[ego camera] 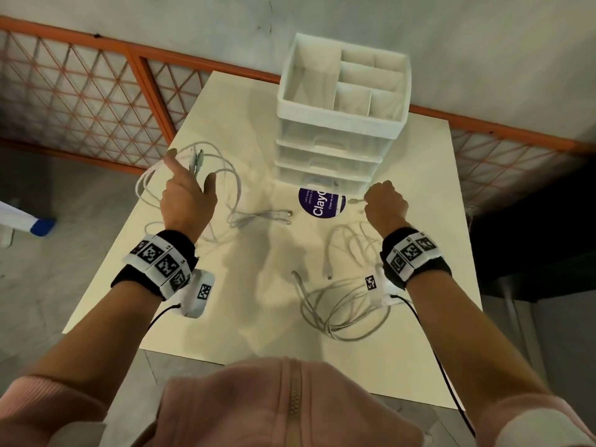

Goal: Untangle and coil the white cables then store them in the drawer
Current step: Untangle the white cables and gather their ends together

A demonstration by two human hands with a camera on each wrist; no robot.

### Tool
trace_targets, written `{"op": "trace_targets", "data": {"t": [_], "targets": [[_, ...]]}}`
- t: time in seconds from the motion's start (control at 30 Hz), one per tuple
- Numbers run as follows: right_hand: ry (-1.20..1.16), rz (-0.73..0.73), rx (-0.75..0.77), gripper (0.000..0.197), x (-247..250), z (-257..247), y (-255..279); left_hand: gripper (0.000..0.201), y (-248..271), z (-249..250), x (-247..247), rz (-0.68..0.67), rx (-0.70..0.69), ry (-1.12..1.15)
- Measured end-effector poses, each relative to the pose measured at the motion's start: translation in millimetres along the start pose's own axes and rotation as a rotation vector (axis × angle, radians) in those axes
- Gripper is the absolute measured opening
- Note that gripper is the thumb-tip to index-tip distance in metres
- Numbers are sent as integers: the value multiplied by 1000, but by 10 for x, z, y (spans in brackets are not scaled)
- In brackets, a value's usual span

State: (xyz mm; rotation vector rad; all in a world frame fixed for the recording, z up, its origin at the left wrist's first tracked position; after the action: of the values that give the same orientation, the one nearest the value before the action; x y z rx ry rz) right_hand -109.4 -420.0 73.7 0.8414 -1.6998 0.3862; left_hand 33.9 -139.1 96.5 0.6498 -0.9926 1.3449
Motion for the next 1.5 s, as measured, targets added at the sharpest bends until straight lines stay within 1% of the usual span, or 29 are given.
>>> {"op": "trace_targets", "data": {"t": [0.03,0.1,0.17,0.2,0.23,0.3,0.37,0.43,0.47,0.57,0.6,0.63,0.7,0.73,0.77,0.83,0.87,0.93,0.97,1.0,1.1,1.13,1.17,1.2,1.23,1.3,1.37,1.43,1.5], "targets": [[-115,-10,10,27,92,-47,-29,57,2,51,21,21,-29,90],[-392,-51,70,24,258,-171,-55,46,7,189,59,2,-62,271],[-683,-149,116,19,415,-377,39,27,16,328,55,-88,-92,401],[-816,-218,136,17,478,-496,118,23,24,384,39,-143,-115,464],[-913,-277,173,15,537,-624,207,24,38,439,32,-207,-139,538],[-997,-347,281,14,599,-845,371,30,93,538,18,-361,-154,700],[-1012,-375,365,14,597,-1018,496,33,151,614,8,-488,-171,794],[-1009,-381,404,16,555,-1140,573,30,210,671,11,-554,-202,852],[-1014,-376,415,16,528,-1181,600,31,230,682,12,-564,-213,874],[-1044,-343,427,24,446,-1210,627,31,250,686,13,-523,-238,867],[-1025,-375,423,26,421,-1180,627,30,249,687,14,-485,-239,856],[-983,-441,416,27,401,-1130,637,29,243,687,22,-429,-223,855],[-838,-593,408,29,330,-939,640,26,181,661,61,-290,-154,889],[-773,-646,408,33,283,-793,632,24,131,633,91,-231,-111,934],[-731,-680,403,35,229,-624,615,23,76,596,127,-187,-70,1001],[-743,-697,347,38,127,-256,585,25,-21,524,195,-137,-13,1145],[-772,-680,297,38,88,-85,564,29,-46,505,216,-137,3,1189],[-813,-629,215,37,67,161,535,34,4,533,214,-192,-7,1189],[-818,-606,200,36,88,216,518,34,68,570,190,-231,-47,1140],[-808,-583,203,34,122,218,500,32,141,610,146,-264,-113,1044],[-742,-516,288,30,315,-18,480,18,399,763,-9,-373,-411,656],[-724,-492,330,30,399,-142,486,13,470,816,-65,-434,-464,594],[-720,-472,375,30,480,-277,497,13,526,862,-99,-494,-487,582],[-728,-456,415,30,560,-398,515,13,561,895,-135,-537,-505,586],[-749,-440,441,30,630,-495,534,7,581,927,-145,-547,-523,587],[-819,-421,456,29,722,-589,559,21,564,951,-132,-472,-534,572],[-869,-457,444,30,712,-548,562,29,484,928,-89,-373,-496,588],[-822,-524,418,31,594,-391,552,33,336,868,-11,-213,-414,621],[-766,-569,344,31,430,-166,531,33,144,765,82,-62,-298,641]]}}
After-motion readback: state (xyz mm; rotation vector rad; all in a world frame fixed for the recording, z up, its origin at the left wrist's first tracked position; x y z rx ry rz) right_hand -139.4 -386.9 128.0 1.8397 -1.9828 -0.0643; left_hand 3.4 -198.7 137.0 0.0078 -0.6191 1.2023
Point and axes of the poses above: each hand's wrist, its own y-axis away from the middle knuckle, its own x-axis out of the back of the hand, z = x × y, the point moved 1 cm from there along -y, towards the middle knuckle, and after that the axes turned 13 degrees about -y, right-handed, at the moved point
